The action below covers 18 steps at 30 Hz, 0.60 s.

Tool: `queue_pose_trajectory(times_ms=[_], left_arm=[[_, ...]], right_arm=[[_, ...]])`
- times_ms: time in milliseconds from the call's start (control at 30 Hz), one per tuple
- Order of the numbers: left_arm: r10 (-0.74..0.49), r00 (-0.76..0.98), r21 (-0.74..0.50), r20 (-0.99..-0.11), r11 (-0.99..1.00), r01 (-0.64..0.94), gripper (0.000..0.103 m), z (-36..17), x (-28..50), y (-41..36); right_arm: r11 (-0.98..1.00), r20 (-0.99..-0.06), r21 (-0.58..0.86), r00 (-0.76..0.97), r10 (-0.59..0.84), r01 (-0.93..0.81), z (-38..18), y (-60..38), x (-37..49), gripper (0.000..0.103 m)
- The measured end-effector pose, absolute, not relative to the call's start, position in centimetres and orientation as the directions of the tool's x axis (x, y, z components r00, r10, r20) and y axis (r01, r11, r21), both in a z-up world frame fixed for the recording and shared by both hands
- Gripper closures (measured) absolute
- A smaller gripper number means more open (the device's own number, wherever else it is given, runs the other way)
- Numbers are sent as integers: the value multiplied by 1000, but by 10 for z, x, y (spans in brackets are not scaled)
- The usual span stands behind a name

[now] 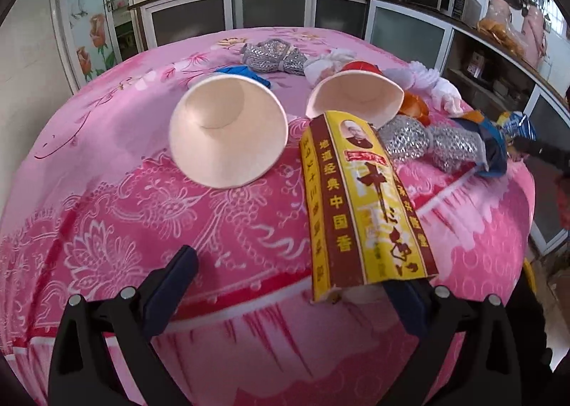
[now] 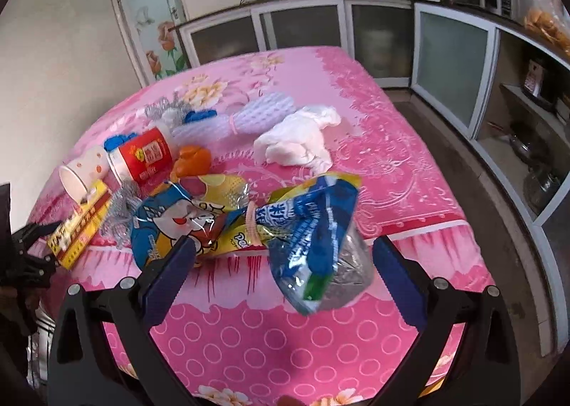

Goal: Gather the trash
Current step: 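Grasp the yellow snack box with the left tool while the right tool grasps the snack bags, then carry the box and bags to the yellow bin and release both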

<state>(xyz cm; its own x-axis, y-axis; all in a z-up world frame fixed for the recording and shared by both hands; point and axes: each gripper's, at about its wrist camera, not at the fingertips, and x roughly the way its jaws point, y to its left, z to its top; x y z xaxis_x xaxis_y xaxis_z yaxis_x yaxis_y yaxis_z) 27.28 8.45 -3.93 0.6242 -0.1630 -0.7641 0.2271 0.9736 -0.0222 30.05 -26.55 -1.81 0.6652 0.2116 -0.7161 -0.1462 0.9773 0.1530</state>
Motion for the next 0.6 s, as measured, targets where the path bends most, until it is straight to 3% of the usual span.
queue_pose_trajectory(times_ms=[67,100,133,167,200,333,367,600], left_arm=[[-167,628,-26,-760,973,227,11,-39,274,84],[-169,629,-27,-759,973,228,22,-38,275,83],[-172,631,-29,-757,973,230,33,-37,275,82],[-173,631,-30,-756,973,230,38,-36,275,81],[-175,632,-32,-755,972,231,48,-35,275,80],[-183,638,-39,-748,972,232,89,-33,272,78],[-191,642,-51,-742,972,230,93,-31,272,80],[-238,658,-129,-714,969,210,98,-24,268,86]], right_arm=[[977,-725,149,656,211,-150,-22,-263,303,15],[975,-732,151,645,220,-162,-24,-261,304,21],[977,-735,139,644,212,-163,-25,-260,304,33],[983,-738,103,651,179,-154,-25,-257,304,51],[986,-738,79,657,156,-146,-25,-256,304,61],[989,-728,76,671,142,-127,-26,-257,301,76],[991,-726,69,676,131,-118,-25,-258,300,82],[991,-705,95,697,131,-90,-19,-267,290,87]])
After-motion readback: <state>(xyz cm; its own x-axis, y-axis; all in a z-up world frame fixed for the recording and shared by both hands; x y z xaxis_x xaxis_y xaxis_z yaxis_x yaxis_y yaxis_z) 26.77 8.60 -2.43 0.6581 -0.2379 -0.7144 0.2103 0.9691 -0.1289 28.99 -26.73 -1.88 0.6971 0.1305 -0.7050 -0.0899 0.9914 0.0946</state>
